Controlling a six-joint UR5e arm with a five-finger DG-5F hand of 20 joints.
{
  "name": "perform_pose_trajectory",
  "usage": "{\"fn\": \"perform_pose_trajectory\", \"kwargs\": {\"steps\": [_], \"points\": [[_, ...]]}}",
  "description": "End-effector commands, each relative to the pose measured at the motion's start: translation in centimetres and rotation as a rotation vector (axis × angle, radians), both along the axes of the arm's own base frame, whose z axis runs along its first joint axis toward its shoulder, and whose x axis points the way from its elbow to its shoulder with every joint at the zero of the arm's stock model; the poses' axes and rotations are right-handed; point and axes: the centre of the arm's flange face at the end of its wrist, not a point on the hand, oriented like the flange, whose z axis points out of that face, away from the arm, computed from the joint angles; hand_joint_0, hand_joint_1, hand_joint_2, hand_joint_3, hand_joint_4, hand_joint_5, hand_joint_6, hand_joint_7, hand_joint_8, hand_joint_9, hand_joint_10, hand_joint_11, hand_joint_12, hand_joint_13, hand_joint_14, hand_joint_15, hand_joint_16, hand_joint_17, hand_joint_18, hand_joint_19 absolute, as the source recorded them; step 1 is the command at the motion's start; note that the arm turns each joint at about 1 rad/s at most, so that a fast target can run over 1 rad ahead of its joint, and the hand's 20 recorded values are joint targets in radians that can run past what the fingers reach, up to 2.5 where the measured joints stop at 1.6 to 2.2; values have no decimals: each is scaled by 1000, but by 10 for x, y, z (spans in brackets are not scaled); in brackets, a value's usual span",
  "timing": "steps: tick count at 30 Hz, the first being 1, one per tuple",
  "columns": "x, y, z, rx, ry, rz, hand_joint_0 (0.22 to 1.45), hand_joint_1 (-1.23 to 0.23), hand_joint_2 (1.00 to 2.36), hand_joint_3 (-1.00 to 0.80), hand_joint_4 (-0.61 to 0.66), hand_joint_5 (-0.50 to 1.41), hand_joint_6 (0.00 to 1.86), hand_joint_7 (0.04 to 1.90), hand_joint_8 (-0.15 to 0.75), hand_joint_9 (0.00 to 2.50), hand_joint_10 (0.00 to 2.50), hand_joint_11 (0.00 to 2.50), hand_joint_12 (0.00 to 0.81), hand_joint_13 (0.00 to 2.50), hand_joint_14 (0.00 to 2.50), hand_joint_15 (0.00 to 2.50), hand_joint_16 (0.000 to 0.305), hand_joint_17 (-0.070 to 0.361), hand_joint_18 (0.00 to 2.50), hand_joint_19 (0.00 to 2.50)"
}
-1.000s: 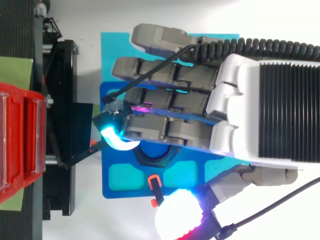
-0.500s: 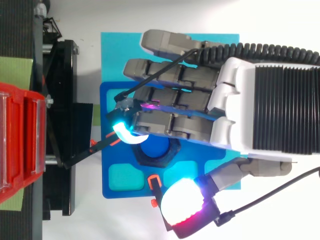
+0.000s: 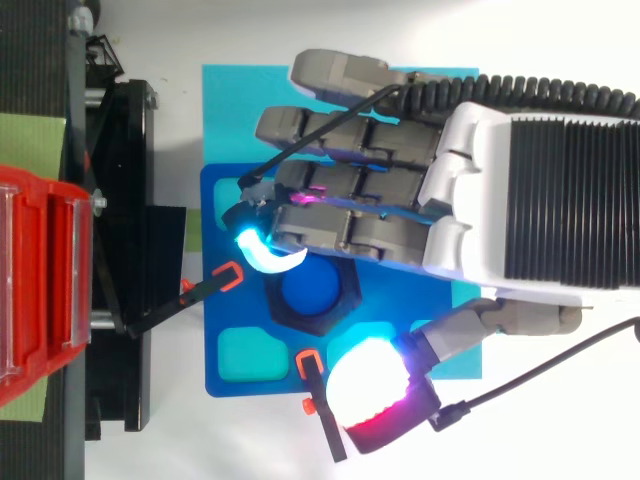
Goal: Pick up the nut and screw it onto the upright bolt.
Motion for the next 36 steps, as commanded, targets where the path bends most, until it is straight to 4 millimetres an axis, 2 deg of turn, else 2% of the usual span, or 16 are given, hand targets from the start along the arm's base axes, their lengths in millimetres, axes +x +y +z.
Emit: {"fn": "perform_pose_trajectory", "kwargs": {"steps": [1, 6, 10, 12, 14, 17, 21, 25, 27, 30, 31, 36], "points": [[0, -2, 0, 1, 3, -2, 515, -159, 1000, -500, 213, -53, 503, 1254, 242, 595, 0, 0, 312, 361, 0, 0, 32, 72, 0, 0], [-1, -9, -1, -1, 5, -10, 518, -170, 1000, -500, 186, -26, 501, 1436, 248, 632, 0, 0, 304, 391, 0, 0, 30, 68, 0, 0], [-1, -14, -1, -1, 5, -18, 527, -198, 1000, -500, 202, -6, 574, 1363, 259, 745, 0, 0, 289, 483, 0, 0, 26, 59, 34, 0], [-1, -15, -1, -1, 5, -18, 533, -220, 1000, -500, 155, 30, 584, 1347, 262, 931, 0, 0, 264, 600, 0, 0, 24, 53, 136, 0], [-1, -17, -1, -1, 5, -21, 544, -261, 1000, -500, 100, 62, 585, 1338, 261, 1173, 0, 0, 212, 799, 0, 0, 18, 41, 354, 0], [-1, -19, -1, -1, 6, -22, 546, -286, 1000, -500, 82, 76, 588, 1323, 271, 1372, 0, 0, 180, 933, 0, 0, 12, 28, 552, 0], [-2, -20, -1, -1, 8, -24, 548, -303, 1000, -500, 72, 80, 607, 1275, 266, 1544, 0, 0, 153, 1043, 0, 0, 8, 17, 692, 30], [-1, -21, 1, 0, 2, -24, 550, -324, 1000, -500, 73, 86, 612, 1245, 256, 1776, 4, 115, 136, 1254, 0, 9, 4, 9, 902, 171], [-1, -22, 0, 0, 2, -25, 550, -327, 1000, -500, 69, 86, 610, 1245, 262, 1779, 5, 129, 133, 1273, 0, 22, 4, 9, 922, 178], [-1, -23, 1, 0, -1, -25, 548, -309, 1000, -500, 79, 94, 501, 1452, 254, 1729, 5, 143, 143, 1195, 0, 17, 9, 19, 831, 134], [-1, -24, 2, 1, -4, -27, 546, -298, 1000, -500, 122, 68, 504, 1351, 262, 1679, 5, 133, 157, 1162, 0, 15, 11, 25, 769, 107], [3, -25, 12, 3, -18, -22, 538, -266, 1000, -500, 232, -1, 505, 1108, 260, 1472, 4, 107, 185, 1007, 0, 2, 17, 39, 620, 74]]}}
